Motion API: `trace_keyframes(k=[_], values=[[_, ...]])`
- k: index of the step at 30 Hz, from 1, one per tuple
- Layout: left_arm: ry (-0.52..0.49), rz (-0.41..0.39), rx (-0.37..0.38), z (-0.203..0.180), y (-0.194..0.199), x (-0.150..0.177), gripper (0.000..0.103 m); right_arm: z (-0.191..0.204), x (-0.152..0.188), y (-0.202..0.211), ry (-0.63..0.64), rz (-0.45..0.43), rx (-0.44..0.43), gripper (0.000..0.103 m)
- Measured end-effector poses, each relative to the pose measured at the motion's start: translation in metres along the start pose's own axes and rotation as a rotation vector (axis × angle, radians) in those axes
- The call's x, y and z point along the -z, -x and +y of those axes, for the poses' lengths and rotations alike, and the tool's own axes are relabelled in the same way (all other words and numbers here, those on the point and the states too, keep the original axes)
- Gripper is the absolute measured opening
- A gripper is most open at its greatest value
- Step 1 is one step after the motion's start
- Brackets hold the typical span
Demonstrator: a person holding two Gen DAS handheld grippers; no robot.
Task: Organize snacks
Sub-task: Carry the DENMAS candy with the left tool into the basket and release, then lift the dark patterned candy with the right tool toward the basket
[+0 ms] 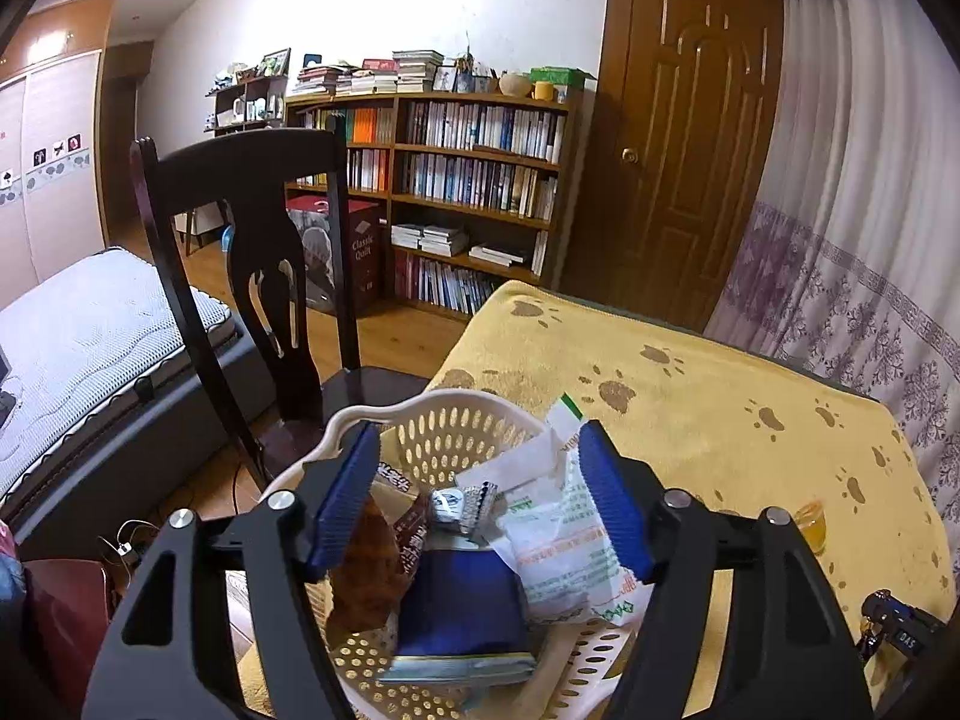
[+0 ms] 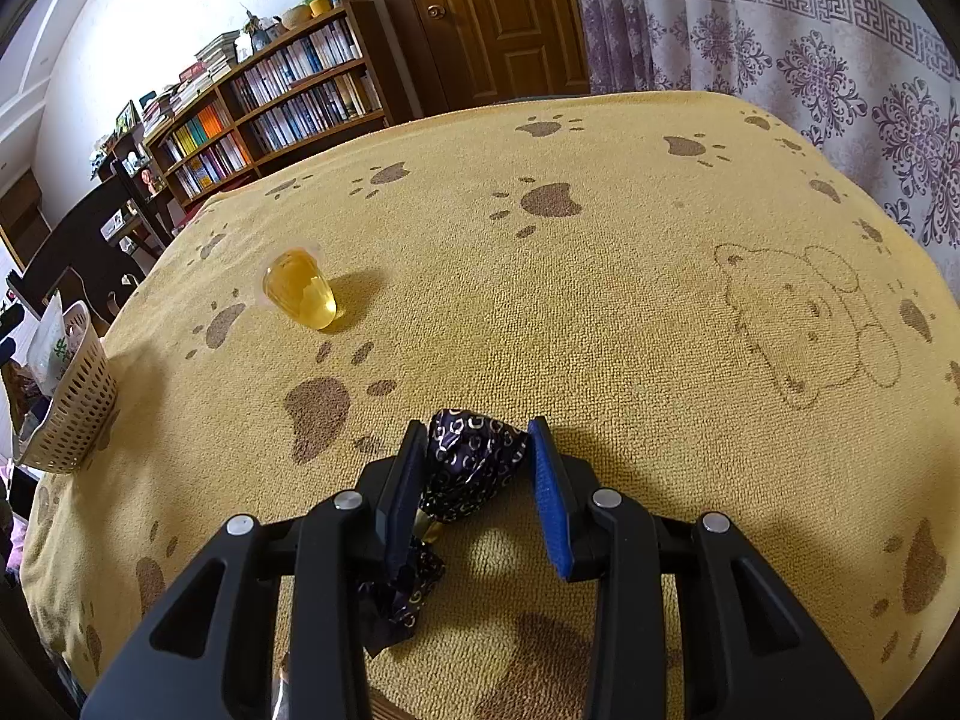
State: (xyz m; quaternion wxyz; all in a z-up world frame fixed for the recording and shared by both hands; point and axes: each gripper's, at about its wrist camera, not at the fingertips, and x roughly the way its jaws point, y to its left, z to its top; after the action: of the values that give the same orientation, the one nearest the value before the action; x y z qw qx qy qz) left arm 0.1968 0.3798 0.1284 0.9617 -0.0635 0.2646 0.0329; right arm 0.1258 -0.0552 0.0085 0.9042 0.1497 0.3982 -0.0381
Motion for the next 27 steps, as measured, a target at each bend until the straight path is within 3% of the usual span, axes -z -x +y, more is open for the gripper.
trace_keyframes(k=[6, 10, 16, 27], values=[[0.021, 0.001, 0.003, 0.006, 0.001, -0.001, 0.073, 0.0, 0.0, 0.0, 0.001, 0.0, 0.0, 0.035], [0.048, 0.004, -0.01, 0.013, -0.003, 0.0, 0.083, 0.0, 0.0, 0.0, 0.001, 0.0, 0.0, 0.035], [0.168, 0.089, 0.033, 0.034, -0.024, 0.005, 0.083, 0.0, 0.0, 0.0, 0.001, -0.001, 0.0, 0.035], [0.145, 0.016, 0.06, 0.021, 0.003, -0.001, 0.084, -0.002, -0.001, 0.002, -0.01, -0.006, -0.02, 0.035]])
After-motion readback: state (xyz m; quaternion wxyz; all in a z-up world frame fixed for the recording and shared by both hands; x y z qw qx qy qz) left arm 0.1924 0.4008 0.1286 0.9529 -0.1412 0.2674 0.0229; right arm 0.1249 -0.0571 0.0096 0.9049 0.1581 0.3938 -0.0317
